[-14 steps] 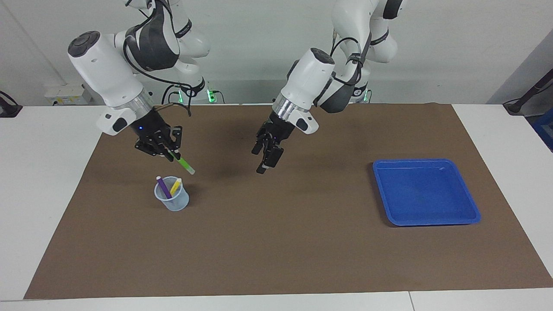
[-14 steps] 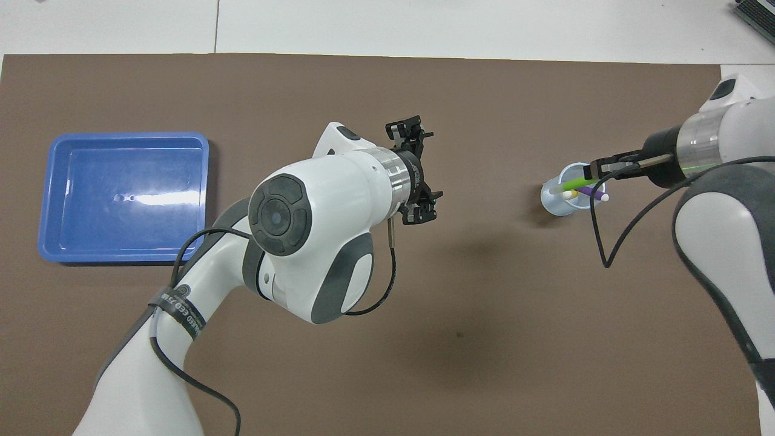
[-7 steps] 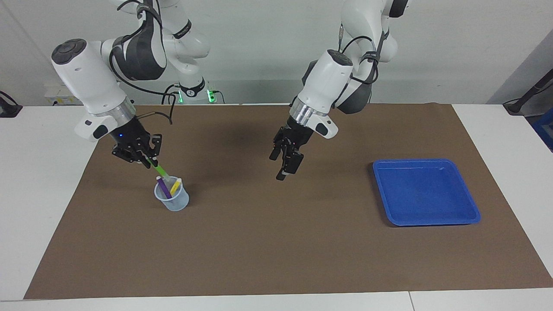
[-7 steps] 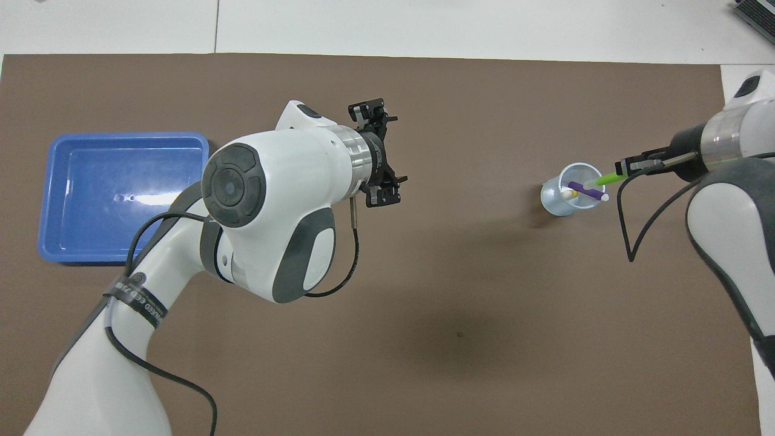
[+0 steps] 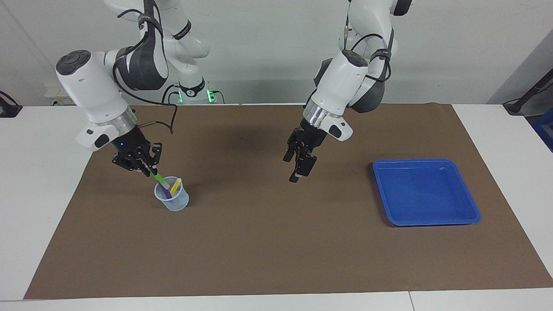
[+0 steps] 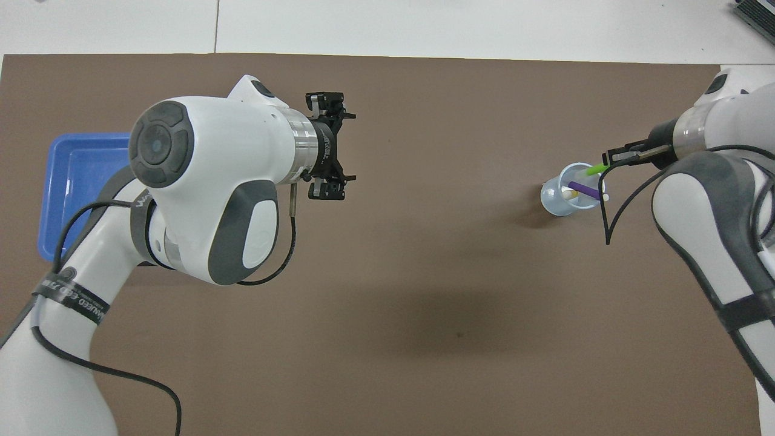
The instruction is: Transfer and insert pens with both arms
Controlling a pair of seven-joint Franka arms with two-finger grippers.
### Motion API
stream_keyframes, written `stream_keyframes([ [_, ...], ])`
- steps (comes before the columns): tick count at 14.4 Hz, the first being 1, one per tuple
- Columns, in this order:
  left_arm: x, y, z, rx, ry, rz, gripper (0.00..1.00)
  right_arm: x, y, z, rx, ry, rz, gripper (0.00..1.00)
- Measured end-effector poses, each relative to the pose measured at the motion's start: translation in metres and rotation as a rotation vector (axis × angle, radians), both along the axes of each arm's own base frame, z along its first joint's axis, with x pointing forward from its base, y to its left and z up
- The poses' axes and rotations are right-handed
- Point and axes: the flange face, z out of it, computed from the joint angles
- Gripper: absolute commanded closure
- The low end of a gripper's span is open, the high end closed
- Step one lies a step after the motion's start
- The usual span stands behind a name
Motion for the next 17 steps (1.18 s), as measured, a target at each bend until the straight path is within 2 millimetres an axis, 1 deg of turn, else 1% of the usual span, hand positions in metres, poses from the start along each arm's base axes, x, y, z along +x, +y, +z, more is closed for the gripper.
stream_keyframes([
  [1, 0.002, 0.01, -0.001, 0.024, 0.005, -0.04, 0.0, 0.002, 0.002, -0.006, 0.001, 0.002, 0.003, 1.0],
  [2, 0.004, 0.022, -0.001, 0.048, 0.011, -0.083, 0.0, 0.004, 0.003, -0.012, 0.003, 0.006, 0.003, 0.96],
  [3, 0.006, 0.034, -0.002, 0.073, 0.018, -0.134, 0.0, 0.005, 0.004, -0.015, 0.004, 0.009, 0.001, 0.87],
  [5, 0.007, 0.056, 0.0, 0.114, 0.03, -0.24, 0.0, 0.006, 0.004, -0.022, 0.006, 0.009, -0.01, 0.56],
  [6, 0.007, 0.064, 0.0, 0.128, 0.035, -0.283, 0.0, 0.005, 0.004, -0.026, 0.008, 0.013, -0.024, 0.26],
  [7, 0.007, 0.074, 0.0, 0.143, 0.043, -0.327, 0.0, 0.005, 0.005, -0.03, 0.01, 0.019, -0.039, 0.0],
  [8, 0.008, 0.088, -0.001, 0.159, 0.051, -0.377, 0.0, 0.004, 0.006, -0.032, 0.012, 0.024, -0.051, 0.0],
  [9, 0.01, 0.108, -0.001, 0.175, 0.059, -0.437, 0.0, 0.004, 0.007, -0.033, 0.014, 0.027, -0.059, 0.0],
  [13, 0.01, 0.198, 0.014, 0.219, 0.059, -0.65, 0.0, 0.003, 0.007, -0.03, 0.013, 0.029, -0.062, 0.0],
  [15, 0.007, 0.232, 0.022, 0.24, 0.049, -0.731, 0.0, 0.002, 0.001, -0.016, -0.016, 0.03, -0.056, 0.0],
  [17, 0.001, 0.256, 0.031, 0.242, 0.037, -0.792, 0.0, -0.003, -0.009, 0.005, -0.051, 0.031, -0.056, 0.0],
])
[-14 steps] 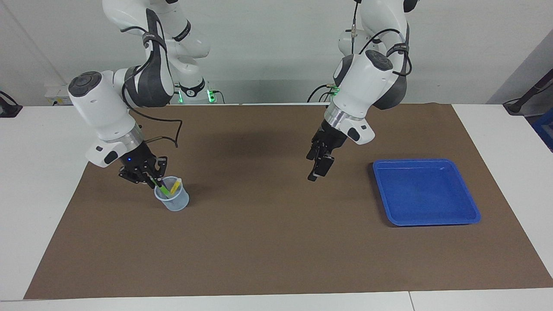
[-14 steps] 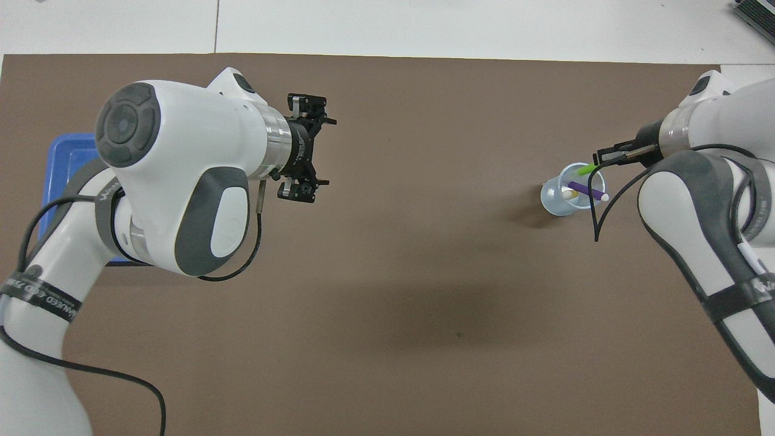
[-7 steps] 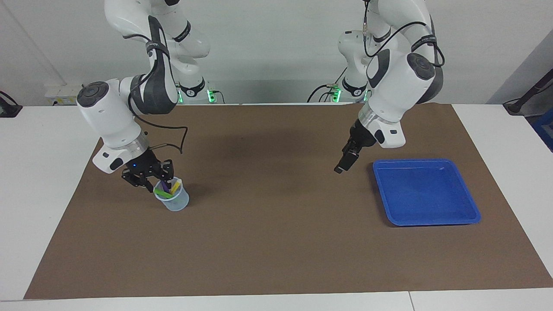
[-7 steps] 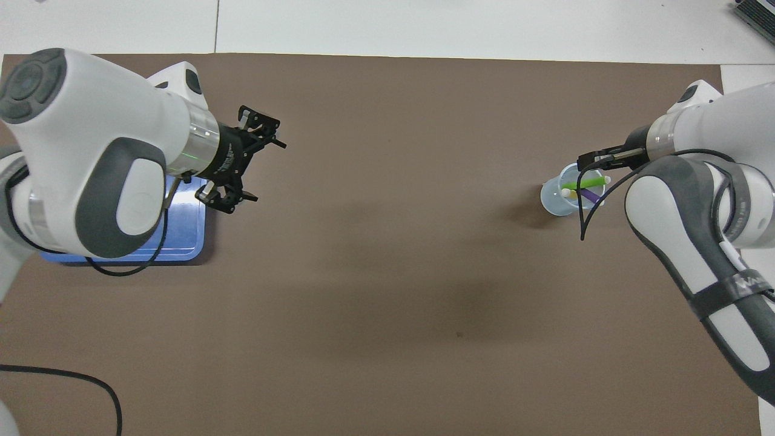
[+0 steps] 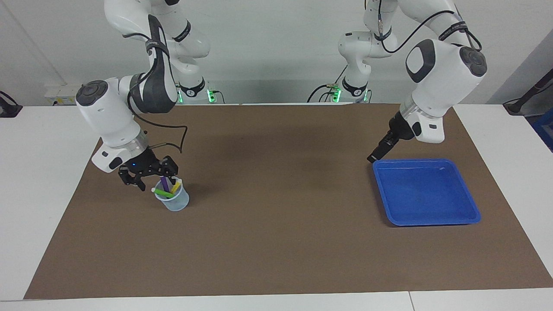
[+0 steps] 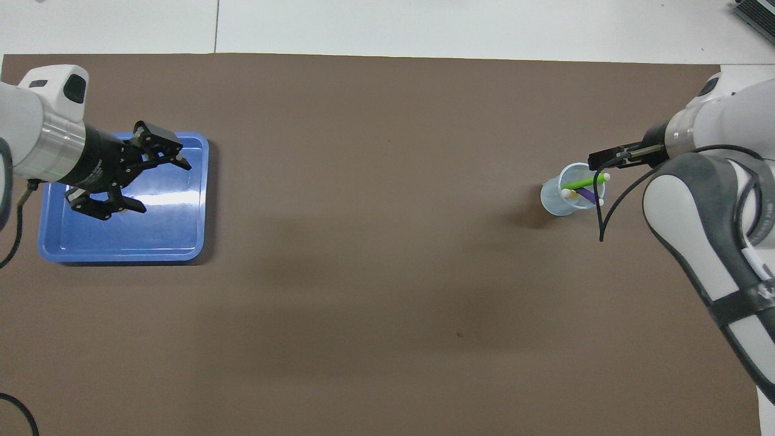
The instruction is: Transfer and insert pens with both arms
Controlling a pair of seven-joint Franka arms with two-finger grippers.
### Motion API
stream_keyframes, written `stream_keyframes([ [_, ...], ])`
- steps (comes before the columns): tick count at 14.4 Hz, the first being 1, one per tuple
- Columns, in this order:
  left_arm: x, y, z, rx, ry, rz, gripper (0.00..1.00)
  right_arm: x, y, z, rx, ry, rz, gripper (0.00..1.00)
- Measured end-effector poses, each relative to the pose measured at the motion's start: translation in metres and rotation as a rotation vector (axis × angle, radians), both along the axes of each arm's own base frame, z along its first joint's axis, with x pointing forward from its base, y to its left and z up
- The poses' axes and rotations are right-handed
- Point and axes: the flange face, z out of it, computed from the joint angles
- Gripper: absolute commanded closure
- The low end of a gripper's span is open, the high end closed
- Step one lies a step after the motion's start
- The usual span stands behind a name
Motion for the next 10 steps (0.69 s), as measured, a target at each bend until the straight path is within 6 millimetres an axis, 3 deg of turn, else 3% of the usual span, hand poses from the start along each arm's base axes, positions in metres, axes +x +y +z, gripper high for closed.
stream_keyframes([
  [6, -0.029, 0.04, 0.033, 0.067, -0.009, -0.231, 0.0, -0.041, -0.023, 0.073, -0.024, 0.036, -0.036, 0.0],
  [10, -0.034, 0.04, 0.026, 0.084, 0.003, -0.331, 0.0, -0.059, -0.022, 0.091, -0.027, 0.075, -0.05, 0.0],
])
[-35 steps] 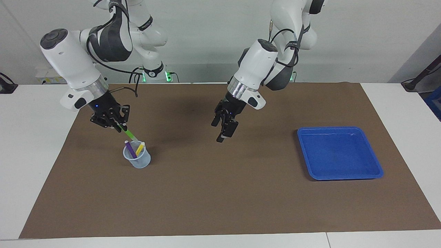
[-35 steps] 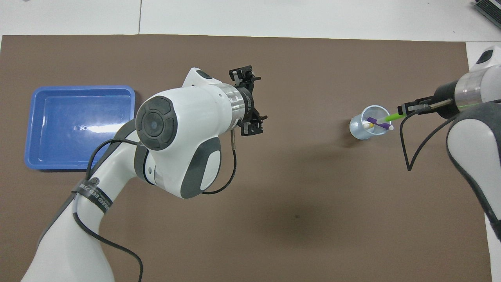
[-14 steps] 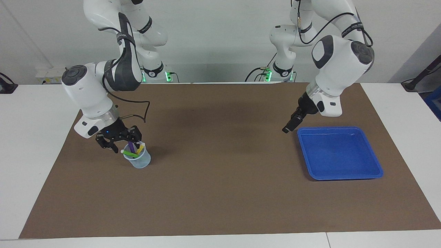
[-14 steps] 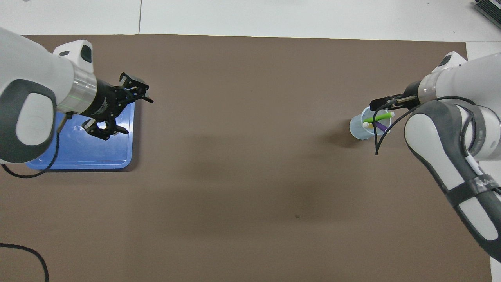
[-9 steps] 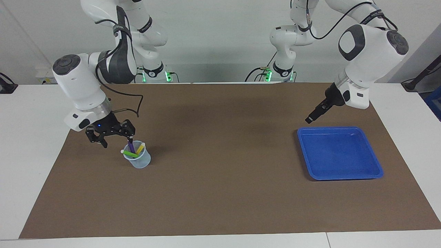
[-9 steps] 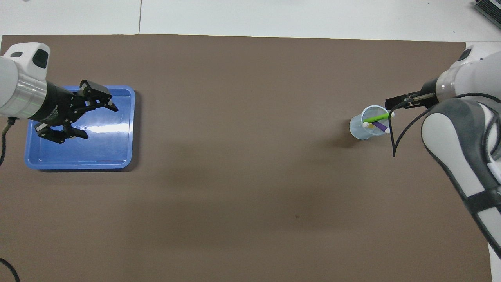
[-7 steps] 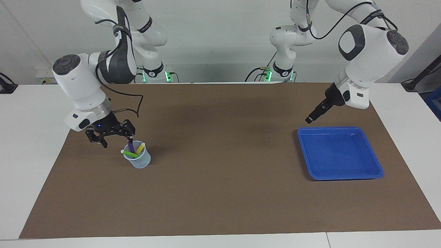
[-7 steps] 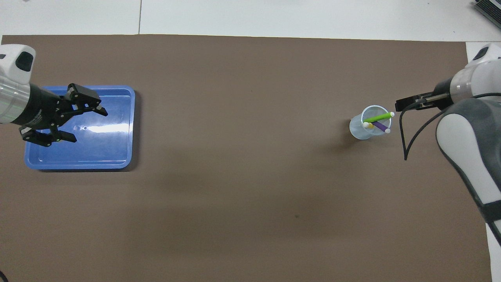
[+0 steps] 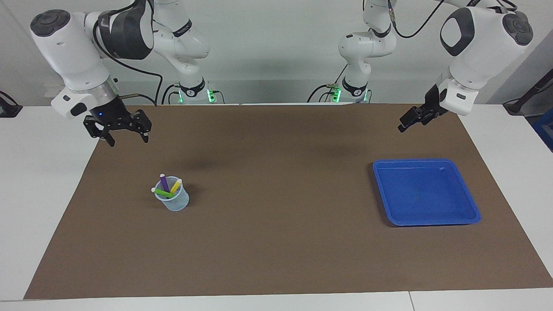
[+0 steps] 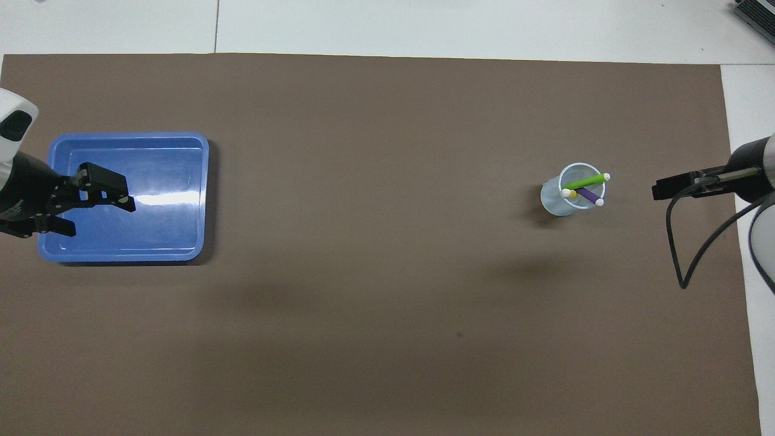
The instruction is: Transfer and insert pens with both arms
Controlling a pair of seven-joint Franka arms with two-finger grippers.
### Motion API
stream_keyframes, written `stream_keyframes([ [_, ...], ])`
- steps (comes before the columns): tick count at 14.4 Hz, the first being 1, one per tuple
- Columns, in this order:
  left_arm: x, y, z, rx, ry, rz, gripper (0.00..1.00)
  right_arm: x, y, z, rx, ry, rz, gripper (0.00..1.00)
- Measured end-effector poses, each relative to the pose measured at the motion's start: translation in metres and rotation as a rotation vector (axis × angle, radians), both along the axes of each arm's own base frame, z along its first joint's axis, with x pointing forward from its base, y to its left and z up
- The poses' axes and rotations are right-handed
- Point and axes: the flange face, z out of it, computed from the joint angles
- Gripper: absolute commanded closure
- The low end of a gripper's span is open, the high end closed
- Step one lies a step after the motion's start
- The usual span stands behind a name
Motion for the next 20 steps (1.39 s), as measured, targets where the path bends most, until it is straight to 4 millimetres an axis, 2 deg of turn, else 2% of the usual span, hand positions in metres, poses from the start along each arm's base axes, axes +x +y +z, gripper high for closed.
stream_keyframes([
  [6, 0.001, -0.003, -0.003, 0.0, -0.013, -0.013, 0.0, -0.003, 0.029, -0.006, 0.005, 0.052, -0.02, 0.0],
  [10, 0.005, -0.008, -0.003, -0.002, -0.045, -0.028, 0.0, -0.003, 0.02, -0.006, -0.01, 0.05, -0.034, 0.0],
  [12, 0.006, -0.009, -0.003, -0.008, -0.062, -0.093, 0.0, -0.003, 0.014, -0.005, -0.036, 0.05, -0.036, 0.0],
  [16, 0.007, -0.008, -0.006, -0.001, -0.087, -0.207, 0.0, -0.004, 0.015, -0.003, -0.041, 0.047, -0.033, 0.0],
  [20, 0.005, -0.027, -0.01, 0.072, -0.083, -0.276, 0.0, -0.009, 0.015, 0.003, -0.043, 0.061, -0.035, 0.0],
])
